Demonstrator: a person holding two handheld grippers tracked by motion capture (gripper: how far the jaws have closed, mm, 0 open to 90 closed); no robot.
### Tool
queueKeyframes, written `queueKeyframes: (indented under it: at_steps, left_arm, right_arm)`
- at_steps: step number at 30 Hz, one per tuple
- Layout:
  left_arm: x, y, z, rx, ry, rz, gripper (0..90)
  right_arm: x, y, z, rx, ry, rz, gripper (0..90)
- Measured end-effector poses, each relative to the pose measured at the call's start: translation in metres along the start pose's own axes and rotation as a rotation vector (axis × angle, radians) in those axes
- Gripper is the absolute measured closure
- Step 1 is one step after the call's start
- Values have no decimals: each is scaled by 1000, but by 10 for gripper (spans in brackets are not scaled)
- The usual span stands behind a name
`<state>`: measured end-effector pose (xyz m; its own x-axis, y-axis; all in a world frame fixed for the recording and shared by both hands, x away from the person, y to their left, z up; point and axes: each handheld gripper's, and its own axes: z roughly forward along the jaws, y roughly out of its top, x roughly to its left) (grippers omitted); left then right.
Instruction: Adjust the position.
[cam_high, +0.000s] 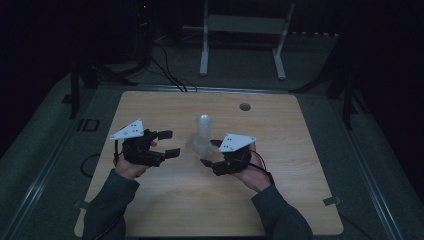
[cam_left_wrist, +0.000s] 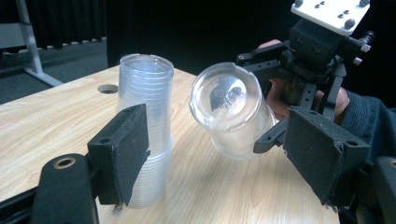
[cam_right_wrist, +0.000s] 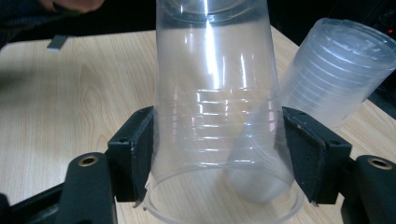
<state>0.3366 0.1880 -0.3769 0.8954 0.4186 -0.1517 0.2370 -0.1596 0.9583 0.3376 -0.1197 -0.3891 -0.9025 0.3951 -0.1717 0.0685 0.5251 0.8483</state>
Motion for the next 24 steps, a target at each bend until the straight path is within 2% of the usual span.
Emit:
queueKeyframes:
  at_steps: [11,24]
  left_arm:
    - [2,6,2,71,23,32,194]
    - [3,8,12,161,2,57,192]
  right_arm:
    - [0,2,3,73,24,-49,308]
    - [-3,2,5,142,40,-84,308]
